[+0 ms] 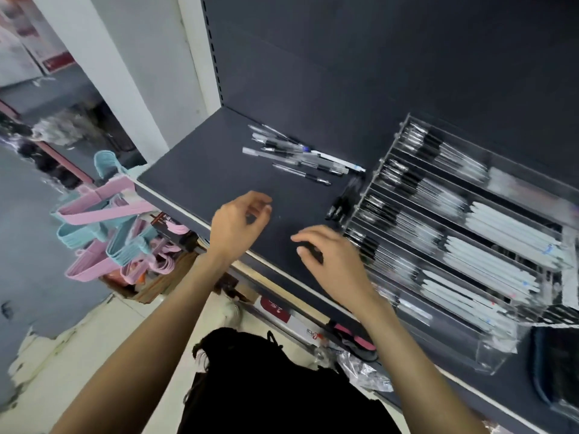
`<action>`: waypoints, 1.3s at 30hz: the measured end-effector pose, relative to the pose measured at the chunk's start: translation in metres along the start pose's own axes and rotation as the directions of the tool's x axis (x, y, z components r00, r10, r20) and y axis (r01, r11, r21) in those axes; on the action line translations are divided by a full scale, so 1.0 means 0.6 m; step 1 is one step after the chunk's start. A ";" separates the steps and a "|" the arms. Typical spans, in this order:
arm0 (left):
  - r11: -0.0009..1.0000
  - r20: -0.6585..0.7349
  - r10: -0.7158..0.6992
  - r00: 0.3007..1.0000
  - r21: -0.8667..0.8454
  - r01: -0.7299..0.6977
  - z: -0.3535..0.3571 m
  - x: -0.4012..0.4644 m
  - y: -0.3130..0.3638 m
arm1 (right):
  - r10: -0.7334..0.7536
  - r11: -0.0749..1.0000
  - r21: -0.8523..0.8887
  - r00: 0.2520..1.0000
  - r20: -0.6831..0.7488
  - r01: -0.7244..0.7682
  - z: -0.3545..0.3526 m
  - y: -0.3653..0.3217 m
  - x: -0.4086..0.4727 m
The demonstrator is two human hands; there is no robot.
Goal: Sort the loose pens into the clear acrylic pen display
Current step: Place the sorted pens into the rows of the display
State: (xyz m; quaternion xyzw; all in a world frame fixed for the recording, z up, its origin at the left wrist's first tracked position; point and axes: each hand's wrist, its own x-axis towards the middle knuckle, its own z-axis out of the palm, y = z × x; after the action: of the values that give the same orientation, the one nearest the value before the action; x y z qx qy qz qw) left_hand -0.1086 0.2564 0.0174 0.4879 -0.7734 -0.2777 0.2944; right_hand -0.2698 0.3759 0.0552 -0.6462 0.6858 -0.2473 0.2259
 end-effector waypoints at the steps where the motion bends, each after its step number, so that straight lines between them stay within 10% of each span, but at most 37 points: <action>1: 1.000 0.019 0.002 1.000 0.001 -0.002 -0.005 0.030 -0.019 | 0.048 0.999 0.011 0.999 0.015 -0.048 0.016 -0.003 0.030; 6: 0.985 0.280 0.038 0.959 0.154 -0.084 0.003 0.168 -0.086 | 0.415 0.895 -0.150 0.907 -0.071 -0.421 0.059 0.017 0.169; 14: 0.852 0.557 0.047 0.829 0.411 -0.325 0.020 0.294 -0.128 | 0.768 0.488 -0.254 0.549 -0.328 -0.835 0.078 0.070 0.265; 28: 0.864 0.617 0.262 0.742 0.193 -0.465 0.078 0.319 -0.121 | 0.770 0.539 0.114 0.435 -0.466 -0.834 0.118 0.051 0.278; 39: 0.904 0.733 0.154 0.663 0.166 -0.393 0.089 0.322 -0.097 | 0.907 0.304 0.130 0.245 -0.342 -0.944 0.078 0.058 0.278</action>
State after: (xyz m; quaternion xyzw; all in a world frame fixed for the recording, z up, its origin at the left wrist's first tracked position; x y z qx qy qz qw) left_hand -0.1806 0.0651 -0.0248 0.2610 -0.9248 -0.2692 -0.0648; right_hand -0.2774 0.2088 -0.0015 -0.0731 0.9727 -0.1429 0.1676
